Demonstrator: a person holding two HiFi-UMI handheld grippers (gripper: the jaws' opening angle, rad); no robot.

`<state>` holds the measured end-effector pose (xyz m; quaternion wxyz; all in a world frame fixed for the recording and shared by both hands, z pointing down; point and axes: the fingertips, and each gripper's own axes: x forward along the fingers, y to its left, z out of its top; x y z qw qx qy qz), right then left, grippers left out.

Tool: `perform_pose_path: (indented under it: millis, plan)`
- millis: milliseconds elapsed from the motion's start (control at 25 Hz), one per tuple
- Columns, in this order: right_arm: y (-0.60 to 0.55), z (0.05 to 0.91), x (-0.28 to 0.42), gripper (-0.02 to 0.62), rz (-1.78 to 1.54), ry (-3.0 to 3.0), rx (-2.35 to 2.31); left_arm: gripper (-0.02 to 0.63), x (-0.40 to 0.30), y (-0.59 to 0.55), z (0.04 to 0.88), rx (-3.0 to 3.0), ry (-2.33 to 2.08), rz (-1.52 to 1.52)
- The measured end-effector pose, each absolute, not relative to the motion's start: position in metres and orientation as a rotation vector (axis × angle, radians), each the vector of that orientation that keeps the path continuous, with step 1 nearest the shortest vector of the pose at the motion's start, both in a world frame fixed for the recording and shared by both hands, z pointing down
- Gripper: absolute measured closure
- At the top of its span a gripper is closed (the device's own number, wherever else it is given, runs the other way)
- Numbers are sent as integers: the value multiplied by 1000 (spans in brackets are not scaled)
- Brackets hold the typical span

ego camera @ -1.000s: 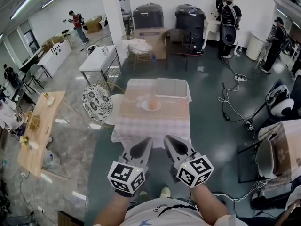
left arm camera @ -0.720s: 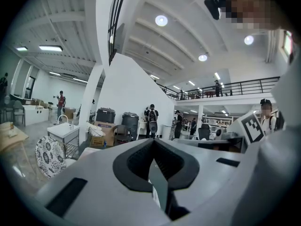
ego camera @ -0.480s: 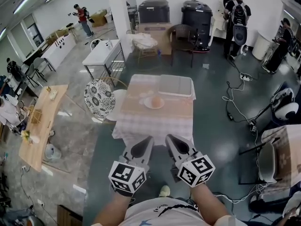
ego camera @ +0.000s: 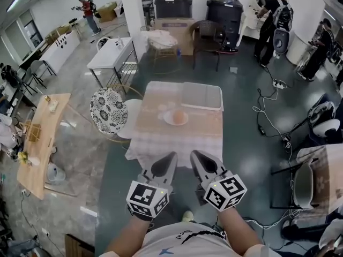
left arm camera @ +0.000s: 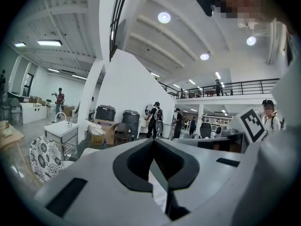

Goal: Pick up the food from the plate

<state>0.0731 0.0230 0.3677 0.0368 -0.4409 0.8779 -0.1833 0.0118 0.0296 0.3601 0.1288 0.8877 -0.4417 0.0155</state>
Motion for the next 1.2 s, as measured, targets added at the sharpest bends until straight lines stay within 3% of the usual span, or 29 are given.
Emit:
perform_pose_path:
  millis: [560, 1200]
  plan:
    - [-96, 393, 10, 580, -604, 2653, -1526, 600, -49, -97, 388, 2633, -1165, 94]
    - [-167, 444, 13, 578, -724, 2608, -1658, 600, -55, -166, 437, 2622, -1110, 124]
